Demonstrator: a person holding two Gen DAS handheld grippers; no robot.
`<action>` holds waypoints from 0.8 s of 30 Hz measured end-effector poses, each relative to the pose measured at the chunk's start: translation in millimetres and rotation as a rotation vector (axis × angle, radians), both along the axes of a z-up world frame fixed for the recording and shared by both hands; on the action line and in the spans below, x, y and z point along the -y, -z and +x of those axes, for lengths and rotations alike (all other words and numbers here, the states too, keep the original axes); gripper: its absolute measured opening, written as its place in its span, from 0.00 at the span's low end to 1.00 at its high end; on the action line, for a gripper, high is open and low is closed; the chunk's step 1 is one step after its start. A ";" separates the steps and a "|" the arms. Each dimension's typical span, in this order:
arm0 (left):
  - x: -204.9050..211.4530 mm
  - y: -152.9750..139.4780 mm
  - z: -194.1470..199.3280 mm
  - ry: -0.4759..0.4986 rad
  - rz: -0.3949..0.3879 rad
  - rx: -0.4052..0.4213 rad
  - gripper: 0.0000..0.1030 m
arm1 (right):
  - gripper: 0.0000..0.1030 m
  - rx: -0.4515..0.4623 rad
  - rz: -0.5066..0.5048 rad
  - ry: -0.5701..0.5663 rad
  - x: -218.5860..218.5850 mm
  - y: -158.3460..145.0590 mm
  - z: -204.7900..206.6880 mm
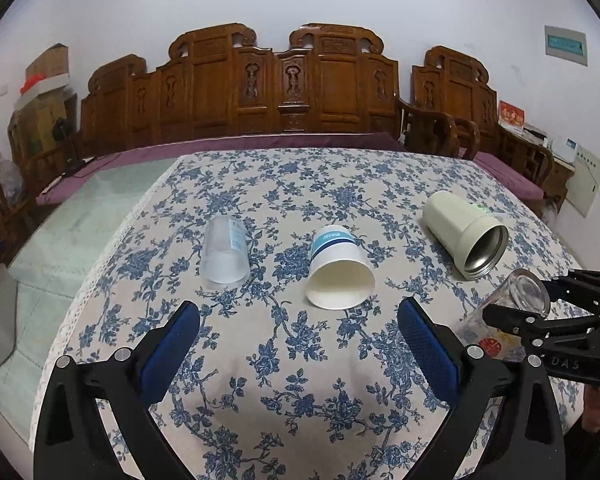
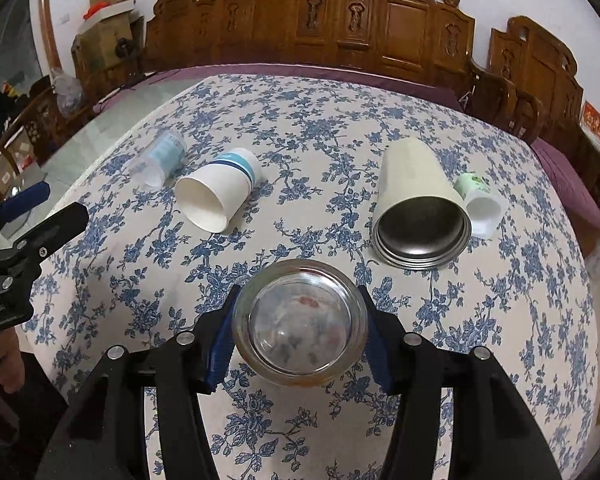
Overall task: Flip cup upside down
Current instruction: 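Lower the glass jar onto the tablecloth with the right tool and open it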
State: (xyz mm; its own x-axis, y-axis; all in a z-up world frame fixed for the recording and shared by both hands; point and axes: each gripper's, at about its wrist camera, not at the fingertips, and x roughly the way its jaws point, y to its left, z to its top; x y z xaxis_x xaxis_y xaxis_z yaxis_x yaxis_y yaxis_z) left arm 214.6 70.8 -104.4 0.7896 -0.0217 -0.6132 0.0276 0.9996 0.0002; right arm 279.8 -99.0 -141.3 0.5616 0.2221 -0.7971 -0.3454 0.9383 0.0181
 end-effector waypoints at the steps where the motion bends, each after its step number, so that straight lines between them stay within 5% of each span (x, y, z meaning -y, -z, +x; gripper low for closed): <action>1: 0.1 0.1 0.0 0.001 0.001 0.000 0.92 | 0.56 -0.001 -0.001 -0.005 -1.1 0.8 0.0; 14: 1.7 0.0 0.0 0.008 -0.001 -0.008 0.92 | 0.58 -0.003 0.082 -0.018 -3.0 7.2 -7.3; 24: 10.1 3.6 -6.0 0.022 0.018 -0.044 0.92 | 0.80 0.082 0.160 0.018 27.9 -13.5 -40.4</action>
